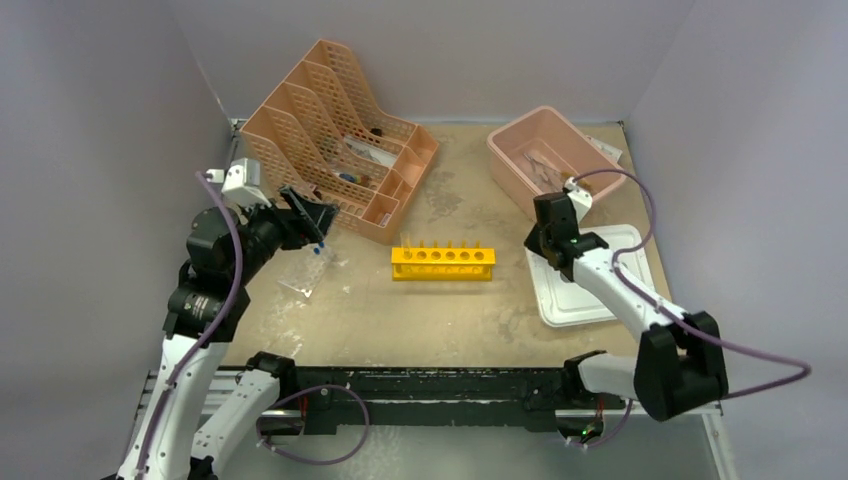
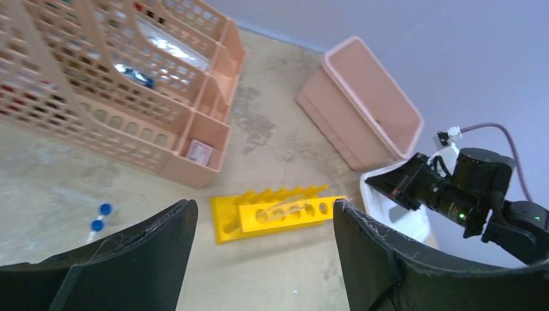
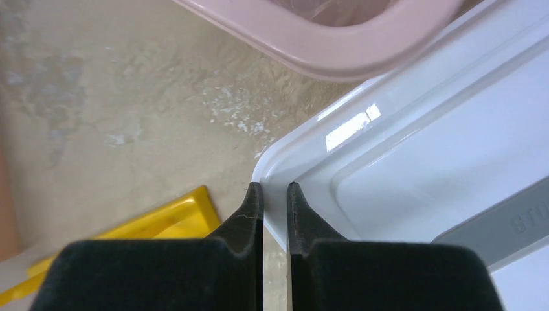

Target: Organize the chemistry lab equipment

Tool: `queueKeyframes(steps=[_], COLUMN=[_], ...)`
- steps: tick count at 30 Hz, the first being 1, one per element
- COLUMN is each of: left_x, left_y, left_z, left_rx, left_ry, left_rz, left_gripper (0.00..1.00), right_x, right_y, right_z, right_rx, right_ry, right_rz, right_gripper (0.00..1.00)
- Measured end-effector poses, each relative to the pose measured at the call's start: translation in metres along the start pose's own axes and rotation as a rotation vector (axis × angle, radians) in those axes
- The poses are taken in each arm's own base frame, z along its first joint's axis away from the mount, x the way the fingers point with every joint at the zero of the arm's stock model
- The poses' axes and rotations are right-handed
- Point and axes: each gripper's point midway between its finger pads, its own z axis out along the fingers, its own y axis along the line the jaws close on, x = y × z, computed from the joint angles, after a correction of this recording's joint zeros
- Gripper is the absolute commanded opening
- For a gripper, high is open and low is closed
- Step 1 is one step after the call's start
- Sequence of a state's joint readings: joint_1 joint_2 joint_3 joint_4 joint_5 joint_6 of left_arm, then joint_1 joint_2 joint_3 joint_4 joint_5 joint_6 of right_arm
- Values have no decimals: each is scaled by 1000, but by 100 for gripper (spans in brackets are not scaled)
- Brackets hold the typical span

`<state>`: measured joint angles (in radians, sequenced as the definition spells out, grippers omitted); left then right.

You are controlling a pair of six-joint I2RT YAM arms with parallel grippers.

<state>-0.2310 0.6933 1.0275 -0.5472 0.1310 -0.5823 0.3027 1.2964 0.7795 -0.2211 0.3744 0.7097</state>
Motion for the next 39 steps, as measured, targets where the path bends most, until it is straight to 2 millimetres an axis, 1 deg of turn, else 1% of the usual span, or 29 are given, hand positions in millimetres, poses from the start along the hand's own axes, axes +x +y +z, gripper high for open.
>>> queueKeyframes(steps=[5, 8, 9, 10, 13, 15, 17, 19, 21, 22, 23, 28, 30, 31, 33, 36, 39], left_x=[9, 8, 6, 4, -2, -1, 3, 20, 44, 55, 71, 122, 141, 152, 175, 207, 237], left_y=[-21, -34, -39, -43, -53, -60, -72, -90, -113, -121, -132, -160, -173, -182, -201, -224, -240], left_z=[13, 16, 15, 15, 14, 16, 22, 34, 46, 52, 61, 89, 92, 93, 91, 87, 89], left_rx=[144, 224, 248, 273, 328, 356, 390, 419, 443, 446, 451, 454, 463, 473, 499, 532, 541], left_ry=[3, -15, -21, -28, -50, -48, -34, 17, 83, 111, 150, 224, 239, 247, 266, 292, 314], left_rz=[-110, -181, -200, -212, -232, -232, -224, -206, -165, -147, -121, -63, -46, -35, -21, -11, 1], left_gripper=[79, 86, 88, 88, 88, 88, 88, 88, 88, 88, 88, 88, 88, 88, 87, 86, 85], right_x=[-18, -24, -26, -26, -30, -32, -33, -32, -32, -31, -31, -31, -33, -34, -37, -44, -51], right_y=[1, 0, 0, 0, 1, 1, 1, 1, 1, 1, 1, 5, 6, 6, 7, 9, 10], right_z=[-33, -49, -57, -60, -76, -86, -93, -96, -98, -98, -99, -104, -107, -109, -115, -124, -135], right_rx=[-51, -80, -99, -105, -150, -176, -194, -204, -204, -205, -207, -233, -244, -249, -258, -278, -301], right_ry=[-56, -75, -79, -81, -95, -104, -106, -101, -97, -95, -91, -84, -90, -92, -99, -115, -133], right_rz=[74, 101, 113, 115, 138, 153, 162, 169, 174, 175, 177, 198, 212, 219, 233, 262, 293], right_gripper=[0, 0, 0, 0, 0, 0, 0, 0, 0, 0, 0, 0, 0, 0, 0, 0, 0])
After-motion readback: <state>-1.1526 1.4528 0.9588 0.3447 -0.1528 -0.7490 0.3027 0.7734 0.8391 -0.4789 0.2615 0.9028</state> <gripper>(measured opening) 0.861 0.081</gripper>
